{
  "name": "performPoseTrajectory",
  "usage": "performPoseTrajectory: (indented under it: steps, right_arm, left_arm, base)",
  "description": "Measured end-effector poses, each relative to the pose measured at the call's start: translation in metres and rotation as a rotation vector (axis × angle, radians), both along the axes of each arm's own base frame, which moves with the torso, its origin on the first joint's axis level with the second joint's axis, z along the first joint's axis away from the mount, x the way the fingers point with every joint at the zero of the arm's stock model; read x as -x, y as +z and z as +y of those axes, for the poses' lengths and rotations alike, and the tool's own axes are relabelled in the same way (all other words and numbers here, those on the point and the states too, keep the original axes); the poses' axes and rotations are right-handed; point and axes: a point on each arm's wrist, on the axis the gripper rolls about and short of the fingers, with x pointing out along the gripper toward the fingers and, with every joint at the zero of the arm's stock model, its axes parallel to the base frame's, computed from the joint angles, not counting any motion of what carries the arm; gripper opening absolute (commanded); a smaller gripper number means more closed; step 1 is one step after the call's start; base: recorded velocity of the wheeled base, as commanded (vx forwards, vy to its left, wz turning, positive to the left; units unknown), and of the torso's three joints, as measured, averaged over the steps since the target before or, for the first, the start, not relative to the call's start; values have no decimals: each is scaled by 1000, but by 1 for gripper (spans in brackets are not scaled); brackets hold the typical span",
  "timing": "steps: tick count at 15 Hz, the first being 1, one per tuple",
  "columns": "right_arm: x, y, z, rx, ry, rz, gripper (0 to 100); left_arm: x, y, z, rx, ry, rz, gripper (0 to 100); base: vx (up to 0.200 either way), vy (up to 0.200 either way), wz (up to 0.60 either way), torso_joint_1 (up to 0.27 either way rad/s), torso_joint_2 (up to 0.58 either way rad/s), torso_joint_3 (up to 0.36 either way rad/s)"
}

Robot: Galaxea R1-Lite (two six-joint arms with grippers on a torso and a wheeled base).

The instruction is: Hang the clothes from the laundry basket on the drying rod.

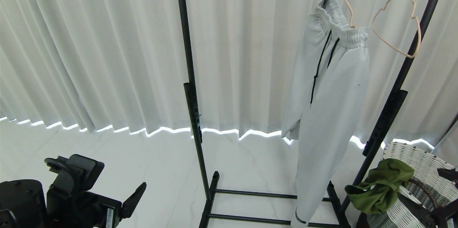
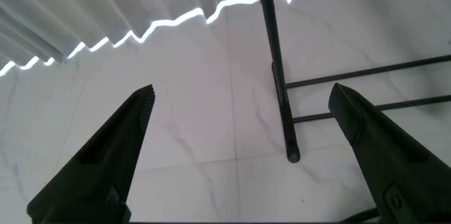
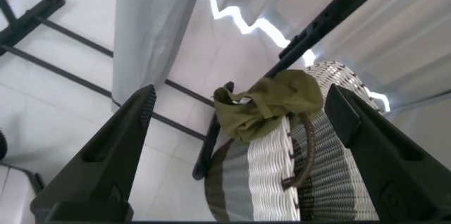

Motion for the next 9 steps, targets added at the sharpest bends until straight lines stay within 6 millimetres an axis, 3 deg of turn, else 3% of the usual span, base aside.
performPoseTrajectory:
  steps: [2,9]
  right_arm:
    - [0,0,0,0,4,3,100]
    - [1,-3,1,-10,41,19,100]
  left_arm:
    - [0,0,0,-1,1,2,100]
    - [1,1,-1,2,-11,-3,100]
  base:
    - [0,-200,0,7,5,-12]
    - [0,0,0,0,0,0]
